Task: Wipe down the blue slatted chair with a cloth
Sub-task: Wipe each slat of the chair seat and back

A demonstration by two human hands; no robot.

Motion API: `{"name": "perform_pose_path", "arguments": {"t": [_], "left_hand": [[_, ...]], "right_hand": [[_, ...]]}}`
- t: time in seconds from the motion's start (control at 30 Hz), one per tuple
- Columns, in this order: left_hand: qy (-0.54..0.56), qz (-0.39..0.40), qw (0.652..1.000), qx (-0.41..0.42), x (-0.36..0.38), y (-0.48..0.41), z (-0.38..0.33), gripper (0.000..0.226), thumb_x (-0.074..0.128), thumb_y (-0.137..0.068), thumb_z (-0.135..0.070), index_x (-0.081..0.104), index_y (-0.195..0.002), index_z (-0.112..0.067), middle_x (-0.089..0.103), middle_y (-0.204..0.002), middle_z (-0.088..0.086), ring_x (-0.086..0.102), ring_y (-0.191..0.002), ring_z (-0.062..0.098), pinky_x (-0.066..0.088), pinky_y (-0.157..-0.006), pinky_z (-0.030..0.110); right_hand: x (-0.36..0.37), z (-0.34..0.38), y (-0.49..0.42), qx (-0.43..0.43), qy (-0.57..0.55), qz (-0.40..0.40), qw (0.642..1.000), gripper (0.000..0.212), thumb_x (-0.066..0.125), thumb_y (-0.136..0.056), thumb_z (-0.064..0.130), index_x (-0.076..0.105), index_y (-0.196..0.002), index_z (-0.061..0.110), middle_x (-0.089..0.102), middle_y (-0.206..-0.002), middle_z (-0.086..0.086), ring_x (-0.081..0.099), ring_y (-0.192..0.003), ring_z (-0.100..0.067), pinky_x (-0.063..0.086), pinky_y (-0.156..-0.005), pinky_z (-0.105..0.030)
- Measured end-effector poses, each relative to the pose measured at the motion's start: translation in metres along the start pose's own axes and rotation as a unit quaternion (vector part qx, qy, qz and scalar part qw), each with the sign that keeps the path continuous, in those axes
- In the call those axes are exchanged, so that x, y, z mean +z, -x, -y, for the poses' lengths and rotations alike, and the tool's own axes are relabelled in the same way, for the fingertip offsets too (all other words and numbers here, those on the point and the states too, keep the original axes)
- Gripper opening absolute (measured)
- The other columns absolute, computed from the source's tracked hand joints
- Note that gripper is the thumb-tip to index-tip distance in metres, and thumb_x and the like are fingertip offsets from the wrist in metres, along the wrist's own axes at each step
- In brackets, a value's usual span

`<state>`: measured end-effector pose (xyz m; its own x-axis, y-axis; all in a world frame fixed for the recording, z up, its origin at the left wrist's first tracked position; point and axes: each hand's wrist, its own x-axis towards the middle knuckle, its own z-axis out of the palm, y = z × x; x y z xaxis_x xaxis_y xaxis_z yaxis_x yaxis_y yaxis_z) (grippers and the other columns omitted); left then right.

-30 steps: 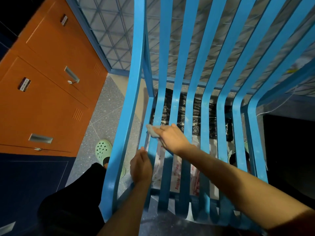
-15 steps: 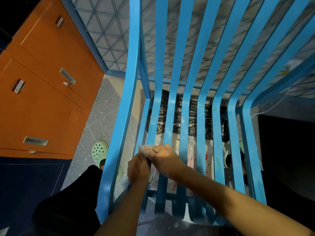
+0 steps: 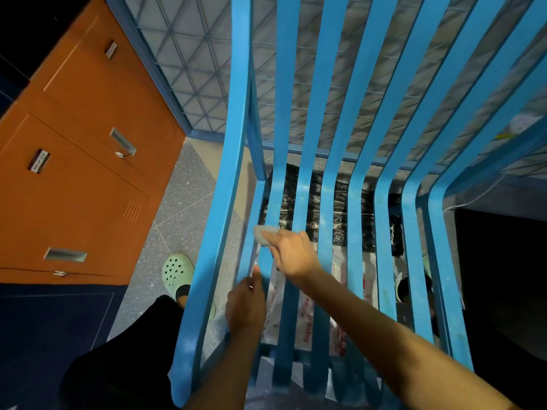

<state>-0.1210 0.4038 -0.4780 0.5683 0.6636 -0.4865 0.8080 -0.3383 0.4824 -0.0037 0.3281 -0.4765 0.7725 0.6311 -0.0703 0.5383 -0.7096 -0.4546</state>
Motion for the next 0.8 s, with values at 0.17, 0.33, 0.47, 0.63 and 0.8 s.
{"name": "perform_pose_path", "arguments": {"t": [0.17,0.33,0.47,0.63,0.8], "left_hand": [[-0.007,0.012,1.000,-0.011,0.000,-0.004,0.002,0.047,0.031,-0.100,-0.041,0.069,-0.097,-0.013,0.067,-0.104,0.016,0.060,-0.095,0.034,0.049,-0.082,0.042],[0.005,0.004,1.000,-0.007,-0.001,0.001,0.000,0.059,0.024,-0.100,-0.052,0.068,-0.104,-0.013,0.064,-0.107,0.016,0.058,-0.098,0.032,0.040,-0.077,0.035],[0.009,-0.005,1.000,0.008,0.000,0.003,-0.001,0.067,0.021,-0.097,-0.058,0.070,-0.092,-0.014,0.067,-0.099,0.015,0.059,-0.093,0.032,0.044,-0.077,0.038],[-0.010,0.005,1.000,0.001,-0.001,0.004,0.003,0.068,0.019,-0.096,-0.061,0.069,-0.094,-0.016,0.068,-0.094,0.010,0.060,-0.089,0.025,0.048,-0.079,0.039],[-0.070,0.007,0.997,0.010,-0.009,0.003,-0.009,0.066,0.015,-0.100,-0.054,0.069,-0.096,-0.018,0.068,-0.099,0.009,0.059,-0.090,0.022,0.044,-0.077,0.033]], "right_hand": [[0.012,0.017,0.062,-0.076,0.015,0.015,0.997,0.034,0.069,-0.084,0.017,0.062,-0.115,0.027,0.066,-0.078,0.001,0.064,-0.070,-0.019,0.043,-0.066,-0.032],[0.000,0.006,0.025,-0.073,0.084,0.050,0.993,0.037,0.056,-0.090,0.013,0.055,-0.126,0.016,0.064,-0.088,-0.006,0.062,-0.078,-0.026,0.040,-0.076,-0.039],[-0.025,-0.006,-0.035,0.039,0.092,0.034,0.994,0.025,0.052,-0.090,0.006,0.059,-0.106,0.023,0.058,-0.077,0.000,0.063,-0.081,-0.027,0.029,-0.073,-0.036],[-0.031,0.010,-0.046,-0.018,0.012,0.009,1.000,0.016,0.051,-0.093,0.010,0.063,-0.098,0.019,0.066,-0.082,-0.007,0.062,-0.076,-0.030,0.042,-0.078,-0.040],[-0.010,-0.001,-0.018,-0.017,0.036,0.061,0.997,0.025,0.040,-0.100,0.022,0.057,-0.119,0.021,0.065,-0.102,-0.009,0.060,-0.092,-0.032,0.031,-0.081,-0.038]]}}
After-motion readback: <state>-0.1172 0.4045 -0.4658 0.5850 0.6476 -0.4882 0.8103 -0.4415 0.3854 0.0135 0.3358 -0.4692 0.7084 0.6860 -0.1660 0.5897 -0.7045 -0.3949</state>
